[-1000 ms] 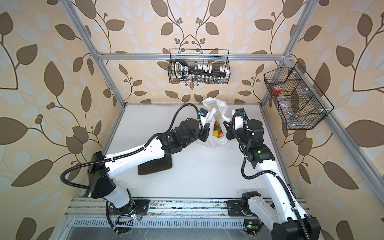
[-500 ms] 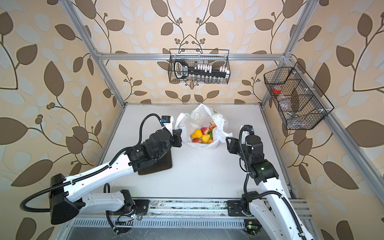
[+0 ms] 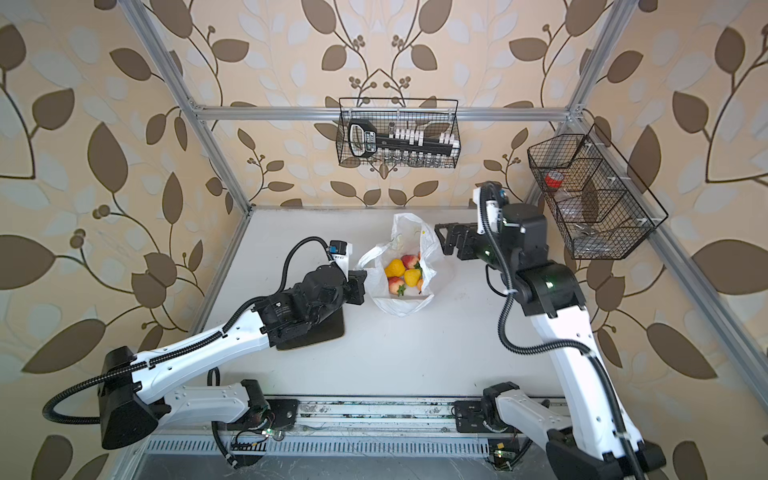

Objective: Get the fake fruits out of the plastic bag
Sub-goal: 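Pull the bag mouth open with both grippers, spreading the handles apart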

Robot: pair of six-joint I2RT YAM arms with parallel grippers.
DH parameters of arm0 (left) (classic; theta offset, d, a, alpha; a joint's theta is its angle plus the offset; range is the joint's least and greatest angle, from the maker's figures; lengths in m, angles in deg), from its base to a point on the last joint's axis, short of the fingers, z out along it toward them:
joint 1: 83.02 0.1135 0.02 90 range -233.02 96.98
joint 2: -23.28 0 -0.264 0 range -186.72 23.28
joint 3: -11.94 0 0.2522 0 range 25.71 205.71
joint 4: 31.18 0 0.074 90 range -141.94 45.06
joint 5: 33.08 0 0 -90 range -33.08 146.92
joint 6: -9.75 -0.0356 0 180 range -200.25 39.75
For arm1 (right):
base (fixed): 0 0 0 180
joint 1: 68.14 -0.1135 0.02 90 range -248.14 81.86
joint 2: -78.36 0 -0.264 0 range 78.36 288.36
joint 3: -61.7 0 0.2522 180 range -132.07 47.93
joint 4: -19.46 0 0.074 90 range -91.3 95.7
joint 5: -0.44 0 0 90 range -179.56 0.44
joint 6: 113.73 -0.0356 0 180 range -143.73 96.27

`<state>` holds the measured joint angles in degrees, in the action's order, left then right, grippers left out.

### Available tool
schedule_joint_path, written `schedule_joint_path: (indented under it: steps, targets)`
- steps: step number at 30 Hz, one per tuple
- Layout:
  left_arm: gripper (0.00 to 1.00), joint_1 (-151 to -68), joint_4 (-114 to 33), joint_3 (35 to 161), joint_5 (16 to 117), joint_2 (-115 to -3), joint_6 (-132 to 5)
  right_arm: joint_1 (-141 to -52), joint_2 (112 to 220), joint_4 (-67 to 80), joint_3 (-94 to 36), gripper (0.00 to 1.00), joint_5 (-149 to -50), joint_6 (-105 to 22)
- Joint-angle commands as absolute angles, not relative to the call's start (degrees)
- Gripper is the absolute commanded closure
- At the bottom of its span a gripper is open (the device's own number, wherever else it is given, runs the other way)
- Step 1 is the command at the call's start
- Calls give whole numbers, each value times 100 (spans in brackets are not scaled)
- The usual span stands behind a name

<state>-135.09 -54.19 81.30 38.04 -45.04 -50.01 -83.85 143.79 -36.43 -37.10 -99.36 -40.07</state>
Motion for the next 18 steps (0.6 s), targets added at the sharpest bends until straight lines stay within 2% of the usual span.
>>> schedule_joint_path:
  steps: [1, 3, 6, 8, 9, 10, 12, 15, 18]
  targets:
    - [100, -13505, -5362, 8098, 3928, -4308, -4927, -9034, 14895, -4421, -4031, 3, -9331, -3863]
    - [100, -13505, -5424, 8108, 3942, -4299, -4905, -9332, 15224, -4519, -4090, 7, -8728, -3962]
    - [92, -13509, -5600, 8161, 3939, -4266, -4870, -9465, 15536, -4642, -3997, 22, -7768, -4283]
    - [76, -13505, -5754, 8217, 3950, -4239, -4895, -9470, 15553, -4559, -3806, 33, -7466, -4501]
    - [56, -13505, -5834, 8274, 3998, -4221, -4934, -9471, 15524, -4434, -3674, 40, -7504, -4585]
    - [42, -13505, -5909, 8340, 4141, -4207, -5086, -9475, 15481, -4277, -3556, 47, -7619, -4641]
    - [27, -13505, -6189, 8577, 4375, -4211, -5352, -9486, 15399, -4009, -3360, 63, -7874, -4751]
    - [11, -13505, -6887, 9127, 4627, -4268, -5732, -9512, 15386, -3844, -3223, 85, -8119, -4878]
    - [1, -13505, -7605, 9748, 4928, -4395, -6204, -9539, 15360, -3711, -3154, 98, -8304, -4928]
